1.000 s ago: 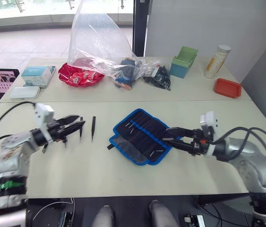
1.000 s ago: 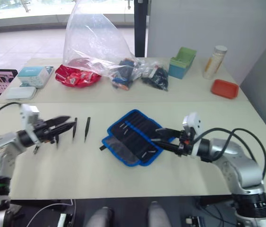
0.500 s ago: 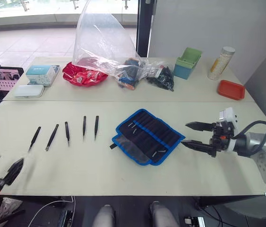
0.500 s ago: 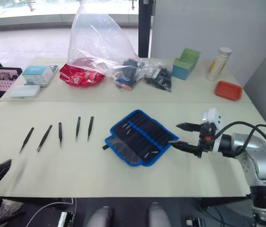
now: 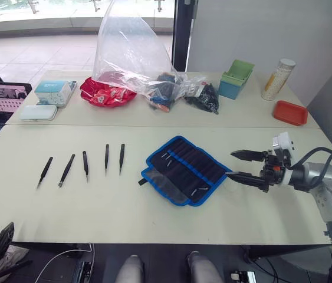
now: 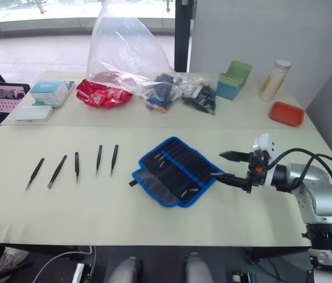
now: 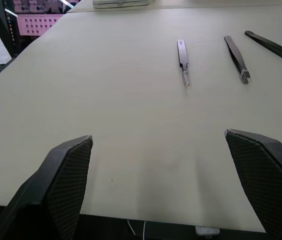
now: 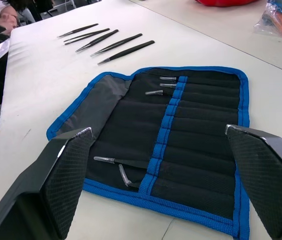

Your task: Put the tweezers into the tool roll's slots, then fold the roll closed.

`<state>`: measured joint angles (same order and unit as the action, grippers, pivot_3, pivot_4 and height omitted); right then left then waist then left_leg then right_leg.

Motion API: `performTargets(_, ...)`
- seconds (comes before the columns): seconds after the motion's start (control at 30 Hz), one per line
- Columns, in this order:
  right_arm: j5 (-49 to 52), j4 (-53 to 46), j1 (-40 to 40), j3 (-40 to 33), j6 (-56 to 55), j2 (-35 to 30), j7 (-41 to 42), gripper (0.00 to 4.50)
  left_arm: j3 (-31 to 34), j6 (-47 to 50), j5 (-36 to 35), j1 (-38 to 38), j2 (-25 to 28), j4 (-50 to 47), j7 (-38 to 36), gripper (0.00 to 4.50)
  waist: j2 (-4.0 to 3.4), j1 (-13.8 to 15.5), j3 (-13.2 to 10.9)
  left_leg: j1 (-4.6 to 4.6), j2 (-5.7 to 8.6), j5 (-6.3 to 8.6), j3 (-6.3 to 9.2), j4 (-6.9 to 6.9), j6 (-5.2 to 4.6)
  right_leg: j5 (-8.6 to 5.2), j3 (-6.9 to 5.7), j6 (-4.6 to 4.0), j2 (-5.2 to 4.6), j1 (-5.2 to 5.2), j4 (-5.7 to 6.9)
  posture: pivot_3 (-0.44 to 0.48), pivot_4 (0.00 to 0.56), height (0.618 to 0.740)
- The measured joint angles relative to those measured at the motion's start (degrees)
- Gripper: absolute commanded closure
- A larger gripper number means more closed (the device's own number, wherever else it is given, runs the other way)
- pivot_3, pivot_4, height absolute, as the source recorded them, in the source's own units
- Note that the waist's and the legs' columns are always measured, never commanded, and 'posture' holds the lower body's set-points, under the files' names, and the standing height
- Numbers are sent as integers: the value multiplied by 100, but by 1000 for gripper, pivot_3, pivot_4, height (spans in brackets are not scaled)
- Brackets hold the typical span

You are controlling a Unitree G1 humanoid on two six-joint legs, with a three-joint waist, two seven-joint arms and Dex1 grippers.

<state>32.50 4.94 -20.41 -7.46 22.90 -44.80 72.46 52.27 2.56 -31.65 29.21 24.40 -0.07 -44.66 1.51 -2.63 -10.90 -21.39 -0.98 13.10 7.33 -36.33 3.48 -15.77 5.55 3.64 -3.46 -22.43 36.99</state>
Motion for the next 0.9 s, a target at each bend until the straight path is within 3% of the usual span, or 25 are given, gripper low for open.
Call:
performTargets(0.2, -47, -42, 2, -18, -150, 28, -24, 0, -140, 11, -12, -232, 245, 290, 7, 19, 0, 3, 0, -1, 0, 0, 0, 0, 0, 0, 0, 0, 1, 0, 2, 0, 150, 740)
performTargets(0.47, 499, -1135, -156, -291, 337, 34, -322, 0, -559, 161, 190, -1045, 951, 857, 173, 19, -1, -13, 0, 0, 0, 0, 2, 2, 0, 2, 0, 0, 1, 0, 2, 0, 150, 740)
performTargets(0.9, 478, -1802, -91, -283, 744, -101, -1031, 0, -1533, 550, 476, -2435, 1172, 1867, 528, 19, -1, 17, 0, -4, 1, -1, 6, 5, 0, 16, -2, -16, 1, -8, 10, 0, 150, 740)
